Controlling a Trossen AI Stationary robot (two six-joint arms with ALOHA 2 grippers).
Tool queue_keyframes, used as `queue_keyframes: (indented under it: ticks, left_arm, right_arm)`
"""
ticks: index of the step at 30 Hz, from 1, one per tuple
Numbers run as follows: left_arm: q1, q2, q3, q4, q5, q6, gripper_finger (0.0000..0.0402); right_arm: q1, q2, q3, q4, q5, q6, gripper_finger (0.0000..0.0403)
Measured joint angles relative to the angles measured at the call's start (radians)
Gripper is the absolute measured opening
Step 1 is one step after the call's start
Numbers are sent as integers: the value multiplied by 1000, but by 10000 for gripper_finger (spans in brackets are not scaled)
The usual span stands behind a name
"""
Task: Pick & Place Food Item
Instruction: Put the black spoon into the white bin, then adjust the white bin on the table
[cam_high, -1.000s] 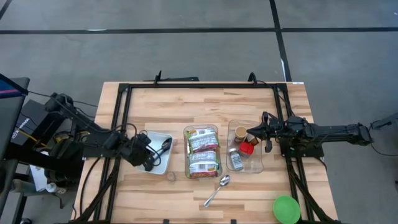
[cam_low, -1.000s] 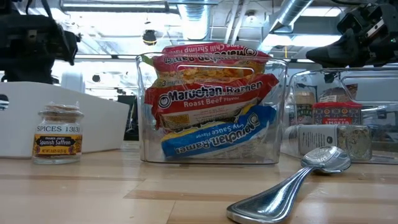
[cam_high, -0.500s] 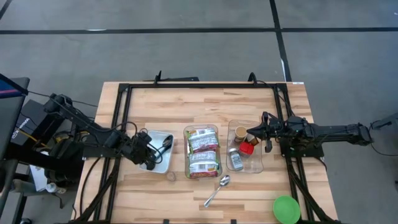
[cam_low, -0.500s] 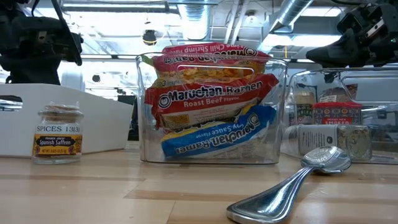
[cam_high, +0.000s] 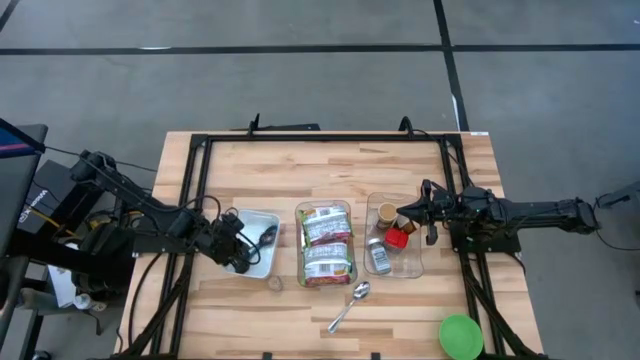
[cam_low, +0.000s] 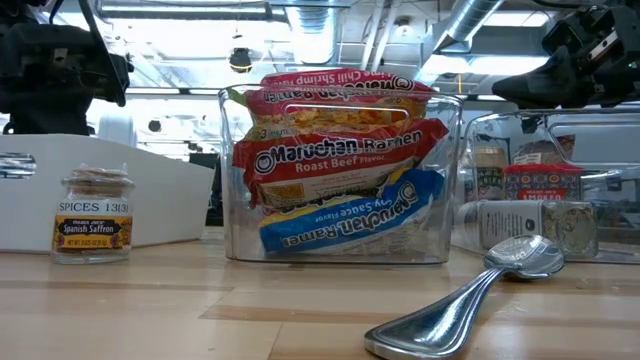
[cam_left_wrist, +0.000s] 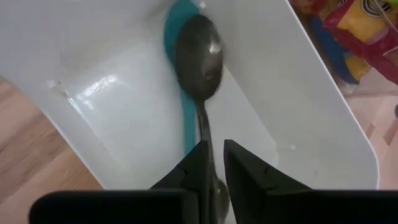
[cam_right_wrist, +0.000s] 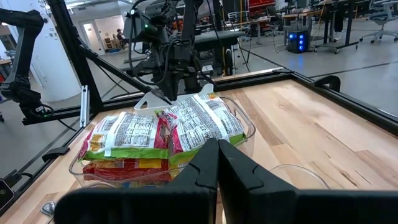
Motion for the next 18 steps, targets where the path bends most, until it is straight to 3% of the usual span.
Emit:
queue_keyframes:
  ticks: [18]
  left_arm:
    - [0, 0, 0, 1, 0, 6, 76]
  right_arm:
    - [0, 0, 0, 0, 0, 0, 1]
